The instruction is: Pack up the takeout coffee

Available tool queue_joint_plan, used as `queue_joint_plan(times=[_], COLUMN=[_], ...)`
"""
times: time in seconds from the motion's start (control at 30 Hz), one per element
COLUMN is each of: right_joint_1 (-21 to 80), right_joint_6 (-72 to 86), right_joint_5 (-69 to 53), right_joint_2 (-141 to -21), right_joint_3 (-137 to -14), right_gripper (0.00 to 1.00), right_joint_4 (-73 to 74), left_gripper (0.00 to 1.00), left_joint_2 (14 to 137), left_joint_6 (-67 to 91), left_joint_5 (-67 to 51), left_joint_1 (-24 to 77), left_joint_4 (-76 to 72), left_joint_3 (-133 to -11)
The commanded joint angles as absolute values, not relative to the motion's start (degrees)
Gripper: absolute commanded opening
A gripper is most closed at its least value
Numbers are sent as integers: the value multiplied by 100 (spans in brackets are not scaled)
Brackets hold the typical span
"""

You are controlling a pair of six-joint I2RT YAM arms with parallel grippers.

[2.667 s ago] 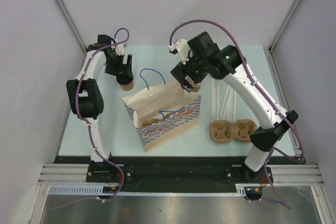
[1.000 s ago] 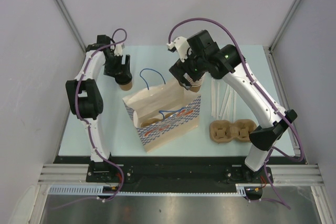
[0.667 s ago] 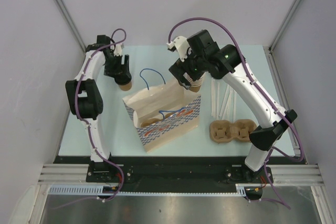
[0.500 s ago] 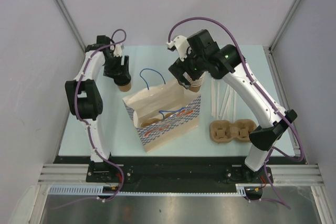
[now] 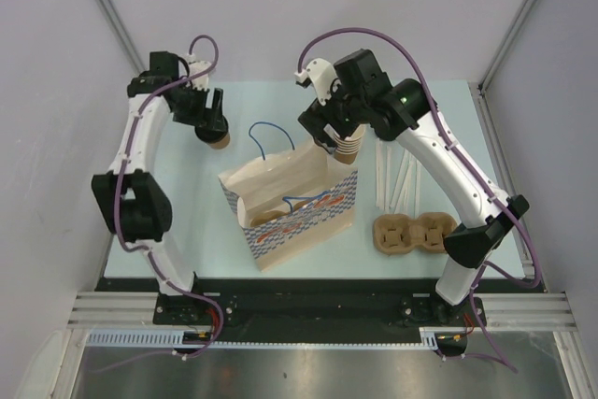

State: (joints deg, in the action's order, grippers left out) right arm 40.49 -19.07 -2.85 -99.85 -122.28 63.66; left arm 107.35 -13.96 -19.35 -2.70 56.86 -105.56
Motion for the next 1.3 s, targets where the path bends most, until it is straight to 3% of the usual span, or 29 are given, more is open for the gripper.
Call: queue_joint_plan(times=[0.0, 0.4, 0.77, 0.93, 1.27], right_joint_1=[3973, 3894, 3885, 3876, 3867], right_joint_6=[-1934, -2249, -3041, -2848, -2549], right_joint_5=[-553, -984, -1678, -1784, -1653], right_joint_2=[-9967, -10011, -10282, -10538, -10477], right_joint_3=[-12489, -12480, -12804, -13210, -13184], right_gripper=[100, 100, 99, 99, 99], right_joint_4=[5977, 5722, 5792, 5810, 5818], left_gripper=[49, 50, 55, 55, 54], left_joint_2=[9390, 8500, 7629, 8339, 10282], left_joint_6=[-2100, -2575, -2373, -2128, -2487], left_joint_5=[-2444, -3769, -4255, -2973, -2260], left_joint_1=[-360, -536, -712, -712, -756], left_joint_4=[5143, 5581, 5581, 6204, 6637], left_joint_3=[-10074, -10494, -10556, -10818, -10881])
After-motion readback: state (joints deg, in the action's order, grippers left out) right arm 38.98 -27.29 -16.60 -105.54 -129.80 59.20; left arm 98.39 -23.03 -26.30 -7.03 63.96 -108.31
